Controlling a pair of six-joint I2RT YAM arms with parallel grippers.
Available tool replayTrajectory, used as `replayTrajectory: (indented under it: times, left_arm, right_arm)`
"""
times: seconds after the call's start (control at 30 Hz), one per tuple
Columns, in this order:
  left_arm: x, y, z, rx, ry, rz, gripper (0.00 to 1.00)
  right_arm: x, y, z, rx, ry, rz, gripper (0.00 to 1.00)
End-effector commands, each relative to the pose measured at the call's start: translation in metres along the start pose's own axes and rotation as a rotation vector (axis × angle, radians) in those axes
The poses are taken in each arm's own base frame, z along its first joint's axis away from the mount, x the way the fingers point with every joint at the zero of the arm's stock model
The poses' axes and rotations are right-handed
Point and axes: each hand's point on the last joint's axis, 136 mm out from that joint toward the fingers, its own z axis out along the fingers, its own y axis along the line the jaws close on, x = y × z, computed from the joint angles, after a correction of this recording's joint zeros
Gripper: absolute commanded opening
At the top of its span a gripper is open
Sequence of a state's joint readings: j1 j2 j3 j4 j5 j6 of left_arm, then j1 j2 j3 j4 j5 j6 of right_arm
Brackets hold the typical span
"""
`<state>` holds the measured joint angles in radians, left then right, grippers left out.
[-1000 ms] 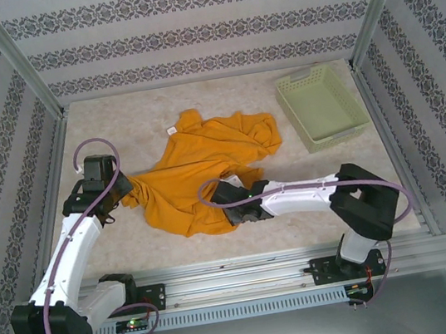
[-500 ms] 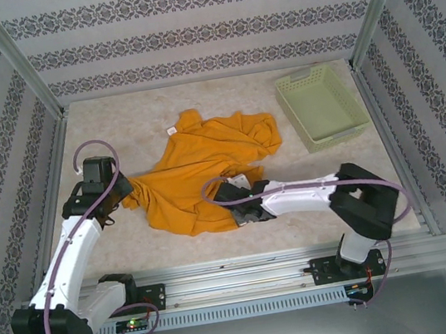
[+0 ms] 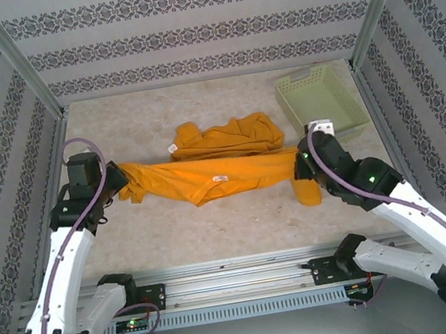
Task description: Fold the inside-out t-shirt
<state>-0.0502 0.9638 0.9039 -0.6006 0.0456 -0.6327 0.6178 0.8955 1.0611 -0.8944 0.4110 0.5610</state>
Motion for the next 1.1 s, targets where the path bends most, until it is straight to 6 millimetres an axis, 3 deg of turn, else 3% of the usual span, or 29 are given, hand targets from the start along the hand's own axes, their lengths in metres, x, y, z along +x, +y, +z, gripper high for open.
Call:
replayTrajectory:
  times: [0.0,0.2,0.33,0.4,0.5,0.57,0.7,0.83,1.07]
  left_arm:
    - [0.005,0.007,0.032,-0.055,0.083,-0.006,0.0]
    - [0.018,0.012,0.113,-0.154,0.283,0.029,0.02]
    - [0.024,0.017,0.152,-0.209,0.391,0.071,0.25]
    - [0.018,0.024,0.156,-0.262,0.386,0.096,0.41]
    - [0.01,0.032,0.138,-0.334,0.331,0.143,0.62]
    - [0.008,0.03,0.114,-0.352,0.262,0.188,0.67]
    - [0.034,0.008,0.088,-0.265,0.213,0.285,0.75]
    - [0.061,-0.007,0.1,-0.202,0.28,0.342,0.75]
    - [0.081,-0.005,0.144,-0.244,0.37,0.38,0.7]
  right_arm:
    - [0.011,0.0,0.034,-0.045,0.139,0.032,0.0]
    - [-0.004,-0.004,0.108,0.023,0.22,0.085,0.0]
    - [-0.011,-0.003,0.143,0.051,0.253,0.076,0.0]
    - [-0.015,-0.004,0.157,0.075,0.27,0.066,0.0]
    - [-0.022,-0.007,0.168,0.113,0.272,0.051,0.0]
    - [-0.024,-0.008,0.171,0.117,0.272,0.046,0.0]
    - [-0.02,-0.005,0.175,0.1,0.278,0.042,0.0]
    - [-0.018,-0.005,0.173,0.091,0.274,0.045,0.0]
    - [-0.013,-0.008,0.165,0.086,0.266,0.044,0.0]
